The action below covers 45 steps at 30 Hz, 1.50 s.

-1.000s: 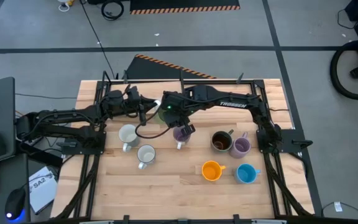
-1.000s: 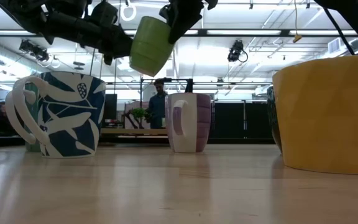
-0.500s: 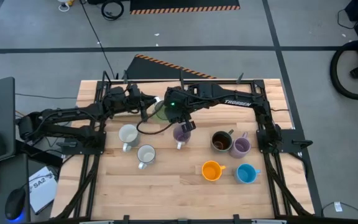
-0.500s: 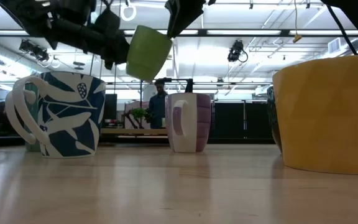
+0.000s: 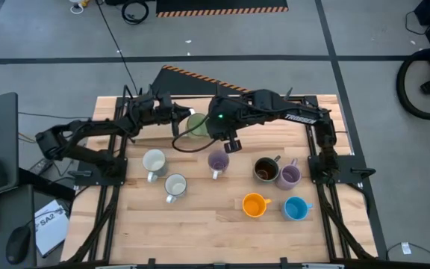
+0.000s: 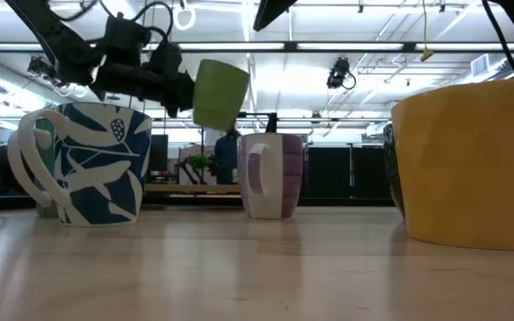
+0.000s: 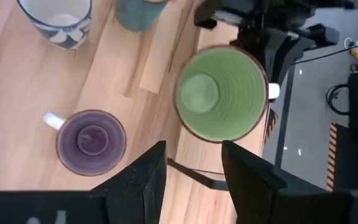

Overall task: Place coffee mugs
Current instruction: Put the green patterned mug on the shelf

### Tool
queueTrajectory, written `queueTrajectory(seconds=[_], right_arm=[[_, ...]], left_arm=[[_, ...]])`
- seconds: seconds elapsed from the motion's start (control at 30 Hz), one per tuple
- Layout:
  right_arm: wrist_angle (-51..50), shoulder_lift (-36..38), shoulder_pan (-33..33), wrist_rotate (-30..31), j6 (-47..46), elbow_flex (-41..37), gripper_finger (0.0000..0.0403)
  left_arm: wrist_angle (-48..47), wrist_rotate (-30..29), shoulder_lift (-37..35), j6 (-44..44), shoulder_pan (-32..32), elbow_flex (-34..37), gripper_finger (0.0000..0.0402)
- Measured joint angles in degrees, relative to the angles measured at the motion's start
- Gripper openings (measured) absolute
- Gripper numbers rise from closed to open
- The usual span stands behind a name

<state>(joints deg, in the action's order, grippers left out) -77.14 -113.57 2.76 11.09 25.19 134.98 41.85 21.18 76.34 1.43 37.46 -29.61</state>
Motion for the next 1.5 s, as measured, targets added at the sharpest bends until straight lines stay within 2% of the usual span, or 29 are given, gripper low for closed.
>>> queueTrajectory(seconds=[0.23, 0.53, 0.73, 0.97, 1.33, 1.5], right_arm=[[-2.6, 0.3, 0.0, -0.8, -4.4, 0.0, 0.016], [-3.5, 0.3, -0.2, -4.7, -8.5, 0.0, 0.016], [0.0, 0.4, -0.9, -5.0, -9.1, -3.5, 0.0159], [6.9, 0.5, -1.1, -5.0, -8.4, -10.4, 0.0159], [11.6, 0.4, -0.5, -6.6, -8.5, -17.3, 0.0159], [12.3, 0.4, -0.5, -6.7, -8.4, -18.7, 0.0159]], left_arm=[[4.9, 2.5, 5.6, 1.7, 3.4, 0.0, 0.0042], [17.7, 3.8, 14.2, 5.6, 5.4, -0.1, 0.0042], [21.4, 5.7, 17.9, 7.6, 7.6, -0.1, 0.0042], [21.4, 5.9, 21.1, 8.0, 7.8, -2.1, 0.0042], [21.1, 5.6, 26.0, 8.0, 8.1, -3.6, 0.0043], [19.8, 2.5, 26.2, 7.3, 8.5, -3.6, 0.0043]])
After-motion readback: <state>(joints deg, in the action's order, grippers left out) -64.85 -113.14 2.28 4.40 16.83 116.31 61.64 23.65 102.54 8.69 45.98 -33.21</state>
